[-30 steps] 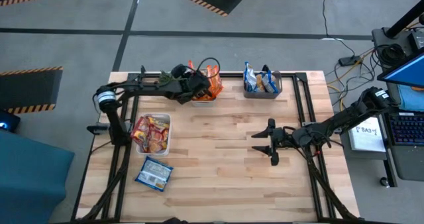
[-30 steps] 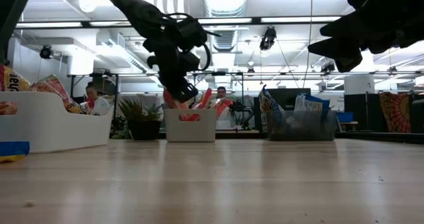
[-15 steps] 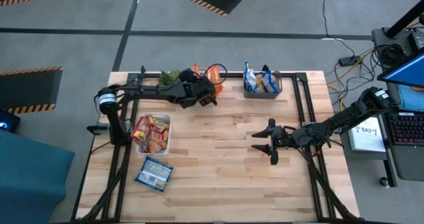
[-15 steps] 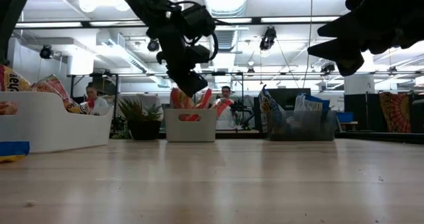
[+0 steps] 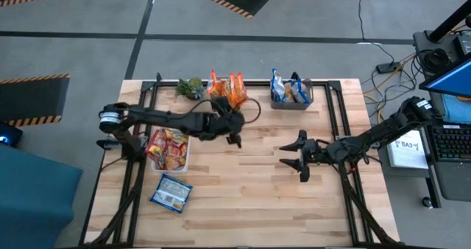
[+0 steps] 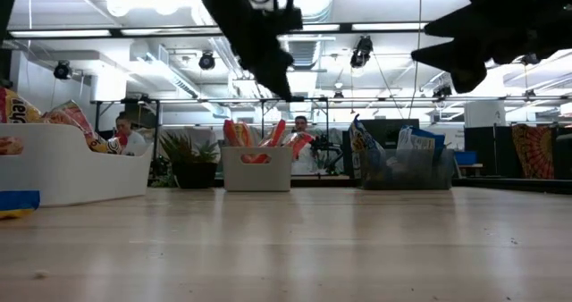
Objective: Sort Maruchan noodles
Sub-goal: Put the blue noodle pack into the black bin
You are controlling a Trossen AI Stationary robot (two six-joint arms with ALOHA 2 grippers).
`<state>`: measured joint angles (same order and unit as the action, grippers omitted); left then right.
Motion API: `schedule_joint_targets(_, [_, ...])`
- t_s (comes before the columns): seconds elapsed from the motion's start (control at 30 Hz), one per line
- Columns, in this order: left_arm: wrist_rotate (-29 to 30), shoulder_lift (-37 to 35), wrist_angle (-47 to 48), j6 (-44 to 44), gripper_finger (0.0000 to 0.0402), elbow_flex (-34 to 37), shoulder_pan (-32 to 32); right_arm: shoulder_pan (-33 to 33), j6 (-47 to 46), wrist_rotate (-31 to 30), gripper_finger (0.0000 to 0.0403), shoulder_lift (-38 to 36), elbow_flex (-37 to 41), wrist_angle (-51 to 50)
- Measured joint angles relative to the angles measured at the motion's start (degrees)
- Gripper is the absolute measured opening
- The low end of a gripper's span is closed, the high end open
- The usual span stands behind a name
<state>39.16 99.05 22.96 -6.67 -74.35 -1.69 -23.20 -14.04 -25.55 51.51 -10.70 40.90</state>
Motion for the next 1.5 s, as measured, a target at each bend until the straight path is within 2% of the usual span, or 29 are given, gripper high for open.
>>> schedule_joint_targets(0.13, [-5.97,-0.94,-3.52,-2.22,0.0190,0.16,2.38,0.00,1.85,-0.01,0.0215,-0.13,0.03,0.99])
schedule_joint_targets(0.4, [-7.03,-1.45,-8.64,-2.78,0.0190,0.74,4.72,2.55,3.40,0.03,0.0215,-1.90,2.03,1.46])
schedule_joint_targets(0.6, [-10.01,-1.79,-9.66,-0.16,0.0190,3.29,5.16,4.95,3.00,0.26,0.0215,-6.85,5.76,1.45])
schedule_joint_targets(0.73, [-10.21,-1.79,-13.88,4.23,0.0190,7.68,5.45,5.19,1.13,0.02,0.0215,-9.38,9.68,2.34])
schedule_joint_targets(0.97, [-10.28,-1.73,-20.53,4.45,0.0190,11.78,6.18,5.38,1.20,-0.09,0.0215,-10.67,10.01,4.06])
schedule_joint_targets(1.5, [-10.25,-1.68,-20.70,4.25,0.0190,12.90,6.16,5.35,1.18,0.01,0.0215,-10.91,10.03,4.54])
